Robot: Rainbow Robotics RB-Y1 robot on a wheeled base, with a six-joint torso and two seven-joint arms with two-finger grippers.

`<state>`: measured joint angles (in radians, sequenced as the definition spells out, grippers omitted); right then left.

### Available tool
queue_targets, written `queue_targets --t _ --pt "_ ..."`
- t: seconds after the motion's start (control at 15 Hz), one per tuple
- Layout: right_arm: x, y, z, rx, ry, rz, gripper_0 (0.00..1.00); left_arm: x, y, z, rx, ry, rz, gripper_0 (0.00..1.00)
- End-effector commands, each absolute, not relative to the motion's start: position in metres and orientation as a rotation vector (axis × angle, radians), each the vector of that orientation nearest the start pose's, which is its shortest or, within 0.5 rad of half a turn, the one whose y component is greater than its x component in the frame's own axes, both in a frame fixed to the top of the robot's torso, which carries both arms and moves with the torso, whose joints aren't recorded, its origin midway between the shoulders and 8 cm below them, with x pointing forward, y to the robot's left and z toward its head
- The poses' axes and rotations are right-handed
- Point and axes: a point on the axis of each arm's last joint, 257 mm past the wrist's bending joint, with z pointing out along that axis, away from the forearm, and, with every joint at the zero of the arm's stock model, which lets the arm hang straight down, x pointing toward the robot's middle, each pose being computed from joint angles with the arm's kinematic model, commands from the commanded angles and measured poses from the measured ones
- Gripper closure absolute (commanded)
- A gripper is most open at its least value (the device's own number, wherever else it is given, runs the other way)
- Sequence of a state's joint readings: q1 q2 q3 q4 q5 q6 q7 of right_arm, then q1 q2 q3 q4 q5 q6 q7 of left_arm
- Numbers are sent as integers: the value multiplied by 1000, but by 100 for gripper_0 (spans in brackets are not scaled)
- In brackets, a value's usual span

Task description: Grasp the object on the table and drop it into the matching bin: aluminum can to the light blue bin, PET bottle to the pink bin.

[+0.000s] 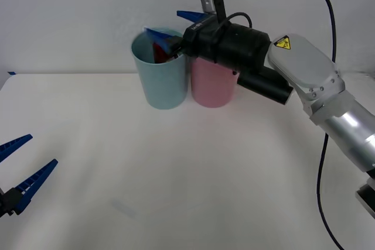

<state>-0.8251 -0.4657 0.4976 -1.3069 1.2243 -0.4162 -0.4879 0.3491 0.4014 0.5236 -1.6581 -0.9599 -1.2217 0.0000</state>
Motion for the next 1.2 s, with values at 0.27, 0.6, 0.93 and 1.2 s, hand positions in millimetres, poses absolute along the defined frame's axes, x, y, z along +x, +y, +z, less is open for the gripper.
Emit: queue_targets --t 0.27,0.6,0.93,1.2 --pt "554 -13 -35 -710 1374 746 0 342 330 -169 465 1441 -567 0" --pt "530 -65 -57 -657 1390 700 0 342 330 -169 465 1441 -567 0" --pt "507 -118 -86 -640 1400 600 0 342 330 -169 465 1441 -567 0" --pt "484 -161 -114 -654 1409 551 0 342 330 -169 465 1441 -567 0"
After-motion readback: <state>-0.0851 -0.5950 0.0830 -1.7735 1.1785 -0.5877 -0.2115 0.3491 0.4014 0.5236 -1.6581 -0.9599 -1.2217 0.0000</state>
